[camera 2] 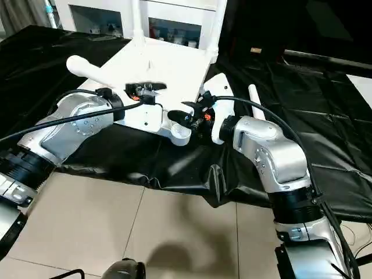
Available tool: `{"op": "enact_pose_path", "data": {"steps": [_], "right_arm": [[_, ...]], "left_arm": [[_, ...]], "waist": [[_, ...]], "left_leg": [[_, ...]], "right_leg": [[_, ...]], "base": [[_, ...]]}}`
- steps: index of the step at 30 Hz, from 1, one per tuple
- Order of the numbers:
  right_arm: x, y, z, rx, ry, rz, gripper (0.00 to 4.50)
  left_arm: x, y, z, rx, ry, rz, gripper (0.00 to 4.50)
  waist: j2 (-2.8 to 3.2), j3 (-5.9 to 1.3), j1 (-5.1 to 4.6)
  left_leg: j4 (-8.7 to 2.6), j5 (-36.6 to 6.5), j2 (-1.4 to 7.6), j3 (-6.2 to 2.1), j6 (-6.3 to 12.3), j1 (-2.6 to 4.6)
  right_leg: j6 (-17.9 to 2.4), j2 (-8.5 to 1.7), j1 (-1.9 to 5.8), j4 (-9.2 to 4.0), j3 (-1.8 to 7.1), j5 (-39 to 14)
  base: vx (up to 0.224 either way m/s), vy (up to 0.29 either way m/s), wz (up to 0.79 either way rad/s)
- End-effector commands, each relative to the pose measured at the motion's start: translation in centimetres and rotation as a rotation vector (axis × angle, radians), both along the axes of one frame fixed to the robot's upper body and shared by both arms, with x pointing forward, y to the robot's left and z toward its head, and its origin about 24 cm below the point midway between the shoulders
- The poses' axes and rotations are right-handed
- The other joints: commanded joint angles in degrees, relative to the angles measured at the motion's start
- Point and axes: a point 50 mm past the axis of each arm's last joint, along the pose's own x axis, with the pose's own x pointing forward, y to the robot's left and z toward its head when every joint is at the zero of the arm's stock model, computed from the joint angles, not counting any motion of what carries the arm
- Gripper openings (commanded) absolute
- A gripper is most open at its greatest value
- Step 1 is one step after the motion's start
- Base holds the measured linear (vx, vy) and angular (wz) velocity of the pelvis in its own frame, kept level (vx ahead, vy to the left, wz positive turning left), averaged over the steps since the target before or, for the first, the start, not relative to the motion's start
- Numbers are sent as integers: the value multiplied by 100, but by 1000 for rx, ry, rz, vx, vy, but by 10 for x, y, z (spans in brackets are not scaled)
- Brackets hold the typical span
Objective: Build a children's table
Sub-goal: Move to table
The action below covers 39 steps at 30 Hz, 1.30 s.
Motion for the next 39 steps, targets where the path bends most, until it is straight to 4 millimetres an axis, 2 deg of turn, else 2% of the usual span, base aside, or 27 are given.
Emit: {"op": "enact_pose_path", "data": {"steps": [1, 4, 5, 12, 13, 15, 17, 19, 20, 21, 25, 28, 30, 31, 32, 35, 37, 38, 39], "right_arm": [[0, 0, 6, 9, -25, 6, 120], [0, 0, 7, 9, -28, 11, 120], [0, 0, 7, 8, -29, 12, 120], [-2, -1, 8, 18, -29, 20, 120], [-3, 0, 8, 27, -24, 26, 155], [-4, 0, 10, 47, -27, 43, 190], [-5, 1, 12, 69, -32, 57, 199], [-5, 1, 15, 87, -45, 58, 231], [-5, 1, 24, 140, -80, 61, 237], [-5, 1, 24, 140, -80, 61, 237], [-4, -1, 41, 253, -162, 49, 279], [-4, -10, 64, 500, -200, 24, 280], [-3, -12, 67, 539, -209, 14, 280], [-1, -17, 73, 617, -222, -16, 280], [0, -22, 78, 675, -233, -44, 280], [1, -26, 81, 710, -240, -62, 280], [5, -34, 84, 745, -259, -127, 280], [7, -37, 83, 729, -269, -155, 280], [7, -37, 83, 729, -269, -155, 280]], "left_arm": [[1, 1, 2, 20, 4, -5, 204], [1, 1, 1, 27, 10, -4, 189], [2, 1, 0, 31, 13, -5, 165], [3, -1, 2, 25, 7, -15, 153], [3, -1, 3, 21, 6, -16, 152], [4, -1, 5, 12, -3, -15, 152], [4, -1, 7, 5, -16, -13, 152], [5, -1, 9, -2, -24, -14, 152], [5, -1, 12, -10, -36, -17, 152], [5, -1, 12, -10, -36, -17, 152], [6, 1, 18, -39, -55, -17, 152], [7, 6, 34, -113, -106, 5, 152], [7, 7, 37, -131, -114, 10, 152], [6, 11, 46, -200, -125, 27, 152], [5, 16, 60, -301, -142, 43, 152], [4, 19, 69, -370, -153, 52, 152], [-2, 28, 101, -608, -170, 60, 152], [-5, 35, 119, -754, -163, 58, 152], [-5, 35, 119, -754, -163, 58, 152]], "waist": [[17, -546, 4], [23, -547, 6], [55, -550, 10], [44, -550, 5], [41, -550, 3], [36, -552, 5], [37, -552, 10], [30, -551, 6], [29, -551, 7], [17, -554, 6], [24, -554, 6], [20, -551, -11], [30, -552, -6], [11, -551, -10], [26, -554, -16], [30, -551, -20], [20, -551, -13], [23, -553, -9], [24, -553, -2]], "left_leg": [[-428, -949, 613, -281, -196, 302], [-431, -969, 617, -286, -217, 306], [-426, -969, 616, -291, -228, 305], [-431, -1026, 616, -292, -263, 308], [-432, -1020, 615, -293, -253, 306], [-431, -1022, 616, -291, -251, 310], [-422, -1020, 619, -292, -212, 305], [-425, -1004, 621, -290, -198, 305], [-423, -1001, 624, -285, -185, 308], [-423, -1003, 624, -286, -179, 304], [-424, -1017, 625, -280, -184, 309], [-428, -989, 626, -281, -151, 316], [-433, -994, 623, -277, -189, 319], [-439, -984, 625, -275, -201, 330], [-435, -963, 621, -276, -239, 326], [-436, -993, 605, -264, -288, 321], [-422, -963, 589, -248, -307, 314], [-405, -897, 594, -242, -358, 313], [-399, -883, 580, -241, -347, 310]], "right_leg": [[-1188, -737, 166, -404, 323, 560], [-1201, -739, 166, -399, 321, 597], [-1206, -742, 163, -394, 323, 627], [-1221, -739, 169, -395, 325, 675], [-1222, -737, 173, -393, 323, 685], [-1223, -737, 171, -394, 321, 681], [-1236, -749, 176, -396, 325, 667], [-1231, -745, 173, -393, 323, 665], [-1239, -753, 165, -395, 327, 675], [-1241, -752, 166, -389, 323, 668], [-1251, -761, 157, -396, 323, 600], [-1280, -757, 145, -386, 316, 584], [-1263, -745, 134, -381, 304, 549], [-1280, -753, 134, -380, 305, 553], [-1309, -749, 125, -362, 296, 556], [-1315, -742, 125, -369, 290, 488], [-1303, -759, 130, -376, 295, 442], [-1375, -772, 132, -357, 286, 486], [-1402, -760, 122, -367, 279, 484]], "base": [[0, 0, 0], [0, 0, 0], [0, 0, 0], [0, 0, 0], [0, 0, 0], [0, 0, 0], [0, 0, 0], [0, 0, 0], [0, 0, 0], [0, 0, 0], [0, 0, 0], [0, 0, 0], [0, 0, 0], [0, 0, 0], [0, 0, 0], [0, 0, 0], [0, 0, 0], [0, 0, 0], [0, 0, 0]]}}
